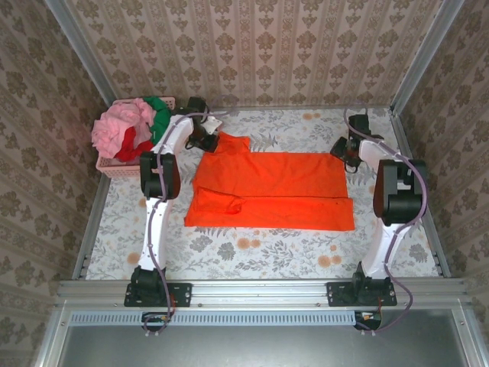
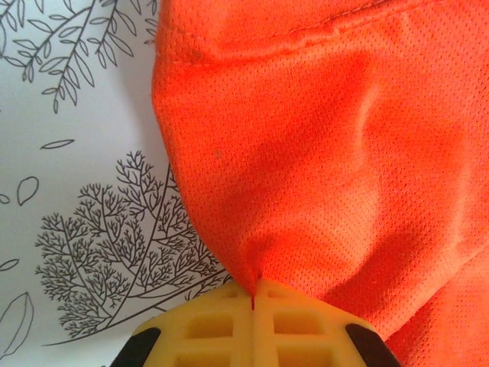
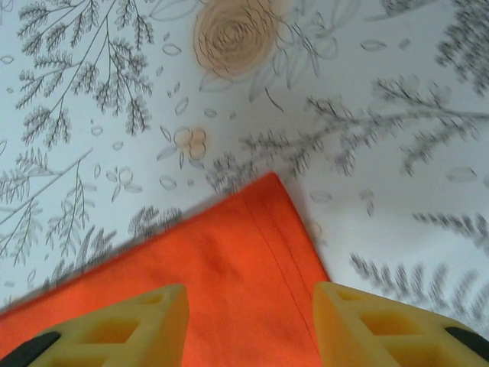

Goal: Fold and stack the t-shirts

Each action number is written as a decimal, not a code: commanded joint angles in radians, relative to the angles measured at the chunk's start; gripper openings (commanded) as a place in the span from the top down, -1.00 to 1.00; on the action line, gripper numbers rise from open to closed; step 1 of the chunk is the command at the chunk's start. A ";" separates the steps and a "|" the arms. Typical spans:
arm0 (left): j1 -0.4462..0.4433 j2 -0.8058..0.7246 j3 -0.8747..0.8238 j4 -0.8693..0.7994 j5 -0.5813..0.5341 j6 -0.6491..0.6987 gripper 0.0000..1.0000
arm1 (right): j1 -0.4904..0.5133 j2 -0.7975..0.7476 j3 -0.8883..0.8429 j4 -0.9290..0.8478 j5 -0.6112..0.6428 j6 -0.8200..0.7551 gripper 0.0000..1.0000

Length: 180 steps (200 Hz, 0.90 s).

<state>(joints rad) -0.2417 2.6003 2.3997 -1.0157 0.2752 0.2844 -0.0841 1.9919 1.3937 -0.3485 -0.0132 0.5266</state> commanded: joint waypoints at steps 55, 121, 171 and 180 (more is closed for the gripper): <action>-0.004 -0.032 -0.016 0.034 0.067 0.004 1.00 | -0.022 0.200 0.249 -0.170 -0.042 -0.012 0.28; -0.004 -0.043 -0.031 0.045 0.045 -0.008 1.00 | -0.023 0.194 0.246 -0.235 0.007 -0.017 0.21; -0.004 -0.060 -0.051 0.072 0.052 -0.010 1.00 | -0.023 0.251 0.290 -0.292 -0.054 -0.003 0.87; -0.004 -0.061 -0.056 0.076 0.050 -0.009 1.00 | -0.024 0.242 0.279 -0.284 -0.051 -0.003 1.00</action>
<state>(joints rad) -0.2417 2.5889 2.3631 -0.9474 0.3119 0.2813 -0.1024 2.2105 1.6691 -0.5667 -0.0387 0.5259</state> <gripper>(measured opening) 0.047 0.078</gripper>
